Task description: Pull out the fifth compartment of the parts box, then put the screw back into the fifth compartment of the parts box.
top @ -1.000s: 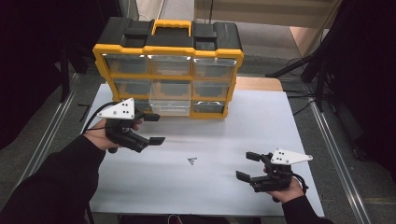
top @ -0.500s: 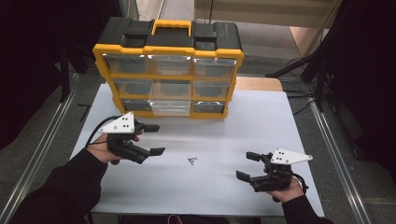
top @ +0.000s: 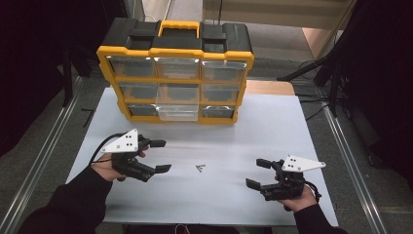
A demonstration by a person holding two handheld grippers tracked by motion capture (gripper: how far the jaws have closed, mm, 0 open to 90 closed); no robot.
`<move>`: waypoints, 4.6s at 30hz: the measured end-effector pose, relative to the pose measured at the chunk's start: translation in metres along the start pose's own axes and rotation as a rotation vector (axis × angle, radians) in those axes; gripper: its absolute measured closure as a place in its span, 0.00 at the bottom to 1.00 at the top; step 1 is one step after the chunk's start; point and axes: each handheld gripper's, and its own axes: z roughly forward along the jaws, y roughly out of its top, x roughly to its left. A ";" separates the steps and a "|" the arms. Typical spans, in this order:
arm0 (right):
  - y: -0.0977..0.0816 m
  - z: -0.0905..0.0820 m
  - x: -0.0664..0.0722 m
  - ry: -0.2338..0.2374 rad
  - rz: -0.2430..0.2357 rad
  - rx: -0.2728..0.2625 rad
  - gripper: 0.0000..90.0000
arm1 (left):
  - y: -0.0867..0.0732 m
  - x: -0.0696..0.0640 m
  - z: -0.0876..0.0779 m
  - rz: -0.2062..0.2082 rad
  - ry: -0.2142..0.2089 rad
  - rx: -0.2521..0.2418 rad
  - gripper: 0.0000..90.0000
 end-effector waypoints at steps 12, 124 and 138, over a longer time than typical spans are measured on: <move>0.001 0.003 0.000 0.004 0.000 0.007 0.18 | -0.017 -0.009 -0.001 -0.005 0.026 -0.016 0.24; 0.021 0.130 -0.008 0.023 -0.058 0.125 0.37 | -0.045 -0.018 -0.020 -0.041 0.046 -0.010 0.24; 0.016 0.150 -0.006 -0.007 -0.119 0.196 0.45 | -0.045 -0.017 -0.019 -0.040 0.039 -0.009 0.24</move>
